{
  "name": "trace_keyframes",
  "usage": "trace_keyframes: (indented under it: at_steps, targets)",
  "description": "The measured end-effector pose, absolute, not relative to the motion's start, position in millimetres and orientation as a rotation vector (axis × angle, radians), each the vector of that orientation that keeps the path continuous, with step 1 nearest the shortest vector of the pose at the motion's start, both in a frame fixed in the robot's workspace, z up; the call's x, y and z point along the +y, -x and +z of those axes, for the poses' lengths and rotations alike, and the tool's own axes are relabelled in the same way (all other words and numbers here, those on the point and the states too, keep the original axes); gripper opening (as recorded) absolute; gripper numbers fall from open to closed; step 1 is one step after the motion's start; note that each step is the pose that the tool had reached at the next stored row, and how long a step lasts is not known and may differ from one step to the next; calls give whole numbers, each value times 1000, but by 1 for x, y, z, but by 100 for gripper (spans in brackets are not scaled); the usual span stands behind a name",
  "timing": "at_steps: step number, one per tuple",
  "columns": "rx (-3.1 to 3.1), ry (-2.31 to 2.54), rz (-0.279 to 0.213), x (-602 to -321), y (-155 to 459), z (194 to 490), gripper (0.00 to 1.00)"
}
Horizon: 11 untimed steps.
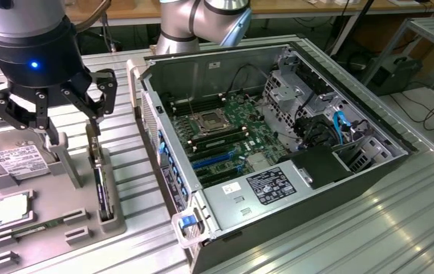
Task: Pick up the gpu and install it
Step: 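Pick up the gpu and move the gpu toward the slot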
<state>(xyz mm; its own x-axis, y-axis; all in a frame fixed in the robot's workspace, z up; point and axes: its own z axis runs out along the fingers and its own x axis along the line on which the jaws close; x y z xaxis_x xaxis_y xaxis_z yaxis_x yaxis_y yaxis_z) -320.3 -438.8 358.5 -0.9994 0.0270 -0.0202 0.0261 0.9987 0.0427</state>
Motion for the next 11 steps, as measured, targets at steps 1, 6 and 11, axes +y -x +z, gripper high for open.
trace_keyframes:
  at_steps: [1,6,11]
  targets:
    - [3120,-41,66,-439,320,358,60]
    - [3120,-37,66,-439,320,352,60]
    - [3120,-33,66,-439,320,348,60]
